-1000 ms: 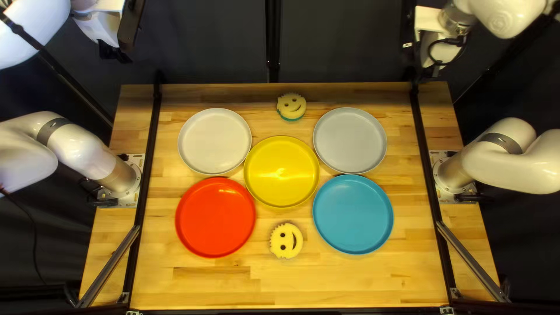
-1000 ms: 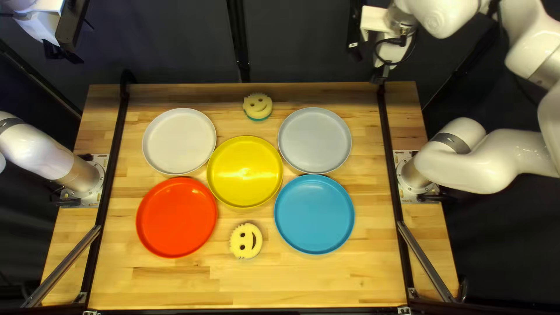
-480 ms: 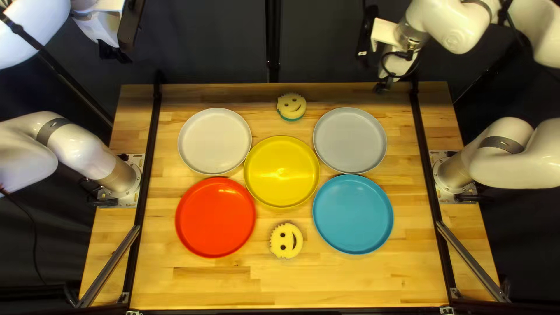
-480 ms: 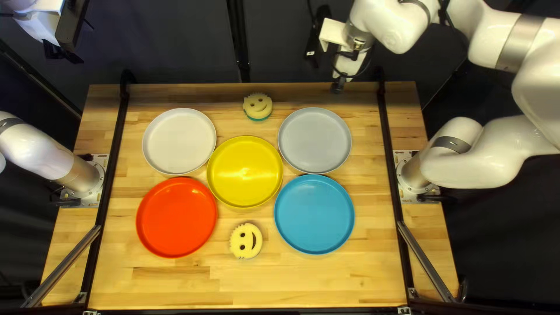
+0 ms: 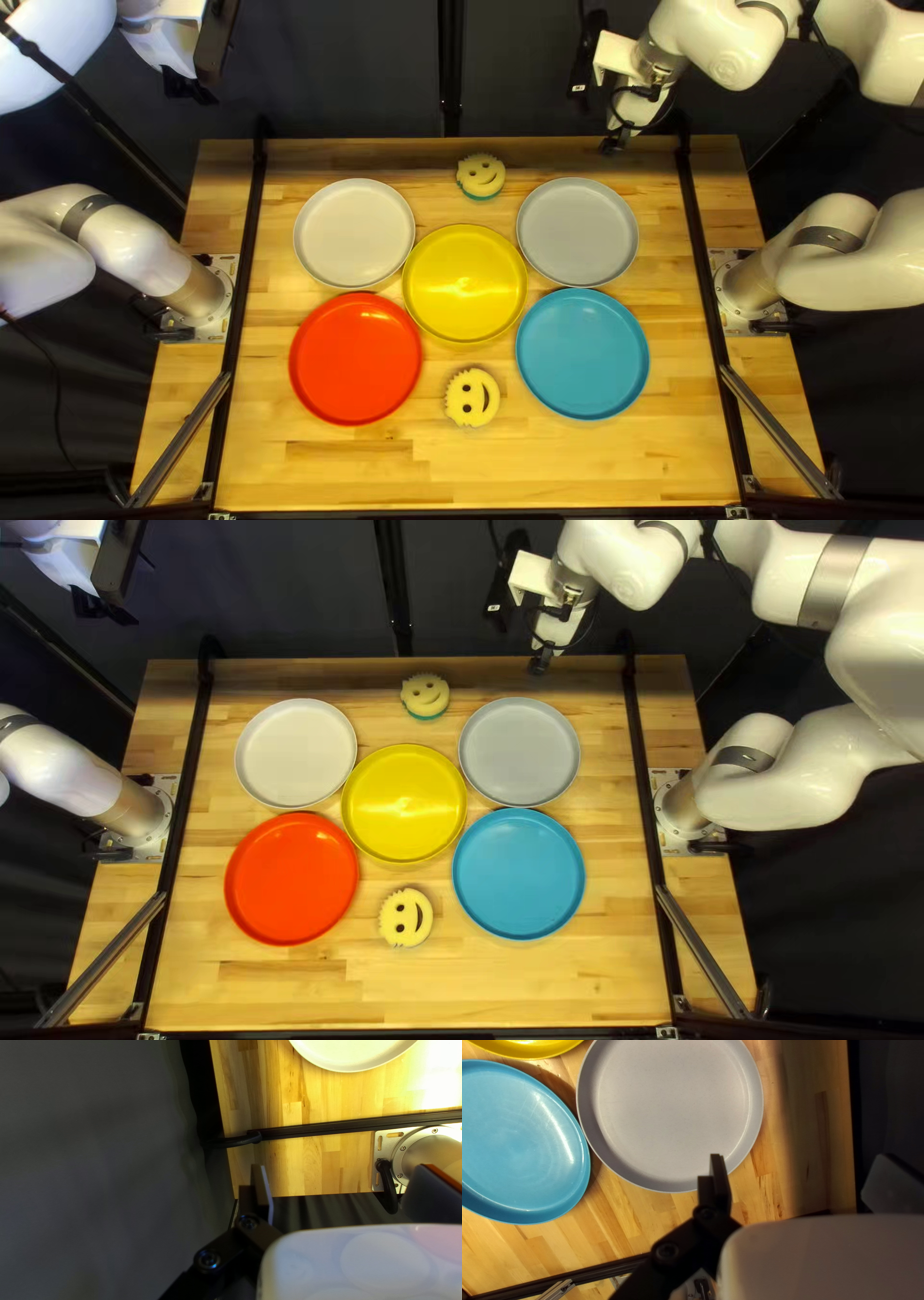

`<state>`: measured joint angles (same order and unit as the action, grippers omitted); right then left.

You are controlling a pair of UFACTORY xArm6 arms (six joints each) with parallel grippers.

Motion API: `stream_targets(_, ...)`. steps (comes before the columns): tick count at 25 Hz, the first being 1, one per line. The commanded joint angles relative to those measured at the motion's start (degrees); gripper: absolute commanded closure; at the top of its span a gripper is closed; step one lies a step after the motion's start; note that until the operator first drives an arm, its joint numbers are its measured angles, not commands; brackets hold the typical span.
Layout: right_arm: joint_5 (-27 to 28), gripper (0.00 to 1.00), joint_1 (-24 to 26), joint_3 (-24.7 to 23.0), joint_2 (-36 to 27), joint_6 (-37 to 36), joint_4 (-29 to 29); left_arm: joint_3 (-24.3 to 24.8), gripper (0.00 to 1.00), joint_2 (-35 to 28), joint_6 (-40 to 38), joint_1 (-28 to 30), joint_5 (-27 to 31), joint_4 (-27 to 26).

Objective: Pick up sponge and scrub the plate

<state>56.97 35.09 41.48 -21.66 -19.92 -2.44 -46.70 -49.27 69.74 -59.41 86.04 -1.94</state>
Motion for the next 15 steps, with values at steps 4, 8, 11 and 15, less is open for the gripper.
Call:
stream_targets(4, -6.88, 0.00, 0.39, 4.65, 11.55, -0.85, -5.12, 0.00, 0.00, 0.00, 0.00, 0.00, 0.00, 0.00)
stream_targets(8, -10.11, 0.00, 0.11, 6.83, 16.77, -0.29, -6.89, 0.00, 0.00, 0.00, 0.00, 0.00, 0.00, 0.00)
stream_targets(11, -12.51, 0.00, -0.93, 7.63, 19.33, 1.17, -7.27, 0.00, 0.00, 0.00, 0.00, 0.00, 0.00, 0.00)
stream_targets(15, -15.91, 0.00, -2.24, 9.19, 23.06, 4.13, -6.46, 0.00, 0.00, 0.00, 0.00, 0.00, 0.00, 0.00)
